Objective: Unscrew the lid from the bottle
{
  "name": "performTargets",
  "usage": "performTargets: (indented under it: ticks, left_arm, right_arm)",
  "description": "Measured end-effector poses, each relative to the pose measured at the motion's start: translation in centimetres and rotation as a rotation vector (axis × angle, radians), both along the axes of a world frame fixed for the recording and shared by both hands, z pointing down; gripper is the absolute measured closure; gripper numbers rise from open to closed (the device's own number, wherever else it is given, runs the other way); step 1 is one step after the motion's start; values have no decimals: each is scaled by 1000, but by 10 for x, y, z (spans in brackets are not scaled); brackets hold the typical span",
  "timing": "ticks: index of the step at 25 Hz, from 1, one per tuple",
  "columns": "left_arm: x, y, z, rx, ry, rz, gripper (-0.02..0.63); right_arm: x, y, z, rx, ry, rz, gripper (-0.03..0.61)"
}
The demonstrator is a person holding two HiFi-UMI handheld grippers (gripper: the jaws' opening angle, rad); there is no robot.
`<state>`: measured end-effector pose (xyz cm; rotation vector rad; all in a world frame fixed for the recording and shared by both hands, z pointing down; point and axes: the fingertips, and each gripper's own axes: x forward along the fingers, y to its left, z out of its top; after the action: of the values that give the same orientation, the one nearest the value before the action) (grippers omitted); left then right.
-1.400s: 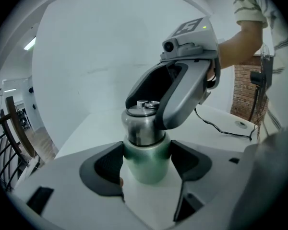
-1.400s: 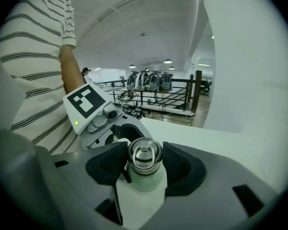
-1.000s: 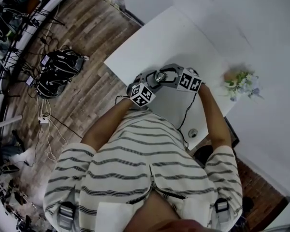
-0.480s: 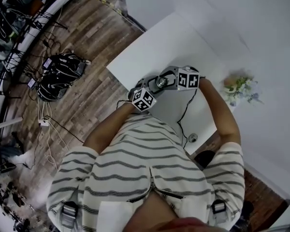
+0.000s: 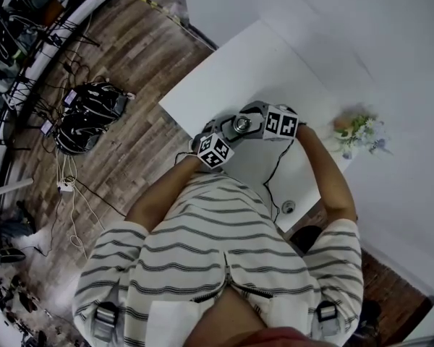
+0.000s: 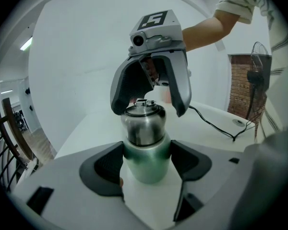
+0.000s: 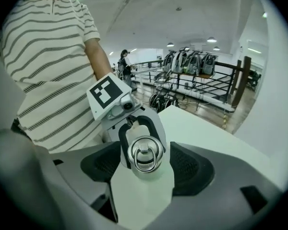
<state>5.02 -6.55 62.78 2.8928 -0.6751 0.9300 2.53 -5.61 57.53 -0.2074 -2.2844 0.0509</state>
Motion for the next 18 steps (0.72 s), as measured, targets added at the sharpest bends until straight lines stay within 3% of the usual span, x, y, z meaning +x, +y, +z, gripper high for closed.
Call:
performTargets:
  ticks: [3,10,15,18]
  left_arm:
    - [3,0,2,2,0,-3,305]
    - [2,0,1,1,-1,-7,305]
    - [1,0,2,-1,-3,-8,305]
    - [1,-1,2,0,-4,-8,305]
  right_arm:
    - [5,-6,-11,71,-72,186,239]
    - [12,-12,-23,188,-204,756,232]
    - [14,-15,-17,230,-249,1023,239]
    - [17,-17,-13,246,-252,1103,242]
